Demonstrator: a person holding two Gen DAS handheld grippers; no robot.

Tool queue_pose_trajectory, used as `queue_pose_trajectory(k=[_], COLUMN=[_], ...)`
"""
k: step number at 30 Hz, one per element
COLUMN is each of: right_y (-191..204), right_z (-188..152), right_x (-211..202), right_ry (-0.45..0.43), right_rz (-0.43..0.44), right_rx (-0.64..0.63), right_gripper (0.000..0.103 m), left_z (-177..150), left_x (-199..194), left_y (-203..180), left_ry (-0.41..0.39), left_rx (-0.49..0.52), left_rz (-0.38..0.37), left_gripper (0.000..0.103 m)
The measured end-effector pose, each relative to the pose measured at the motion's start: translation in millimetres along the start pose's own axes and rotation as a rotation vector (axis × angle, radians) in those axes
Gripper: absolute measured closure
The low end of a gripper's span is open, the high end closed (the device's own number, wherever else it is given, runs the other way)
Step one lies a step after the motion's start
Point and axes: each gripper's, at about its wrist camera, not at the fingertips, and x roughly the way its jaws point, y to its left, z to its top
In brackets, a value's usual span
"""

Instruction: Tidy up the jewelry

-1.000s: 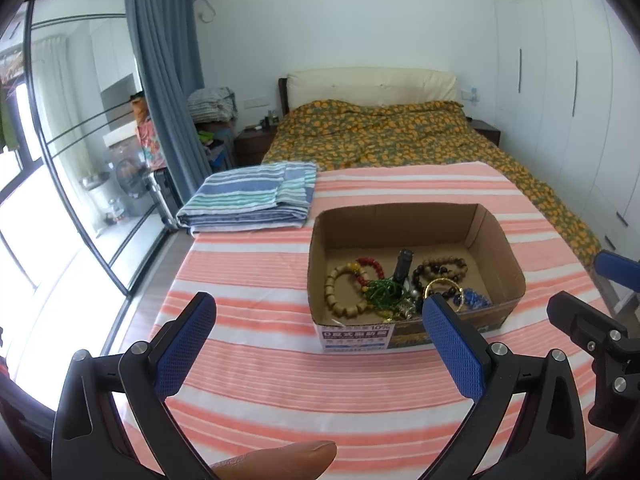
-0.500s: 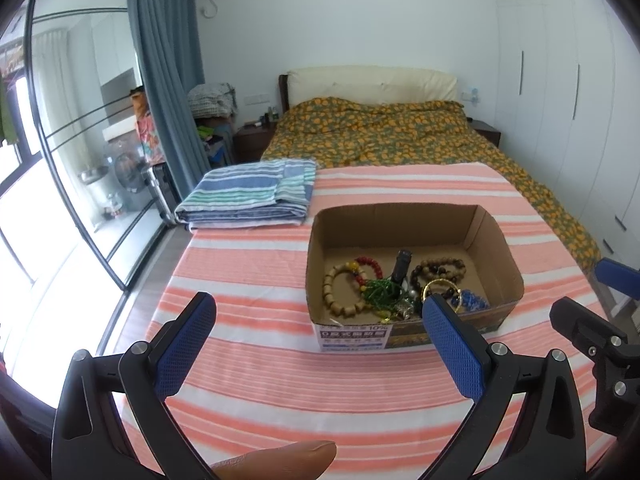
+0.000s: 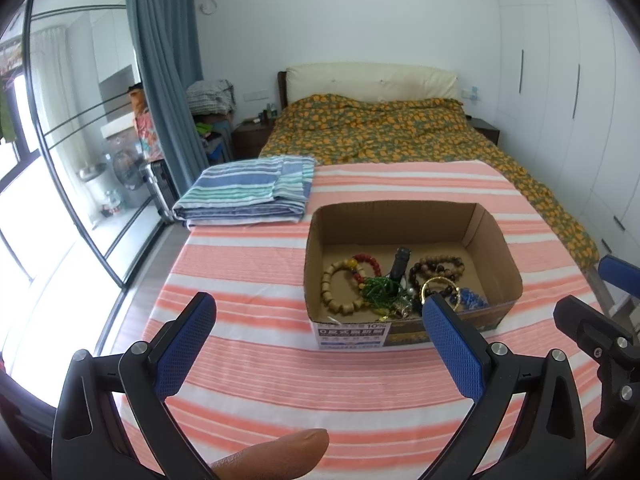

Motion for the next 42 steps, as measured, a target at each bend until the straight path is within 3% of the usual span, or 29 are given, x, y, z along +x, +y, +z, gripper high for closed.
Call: queue_pose_trajectory(k=[42], right_y=[-0.7], right_z=[-5.3], right_x=[3.6], right_ry=[0.019], right_rz=[-0.019], right_rx=[0.008], right_gripper=[0.021], left_z=[-0.5], left_x=[-2.4], left_y=[-4.1], left_ry=[-0.013], left_rx=[0.018], left_rz=[0.003], left_gripper=[0.0])
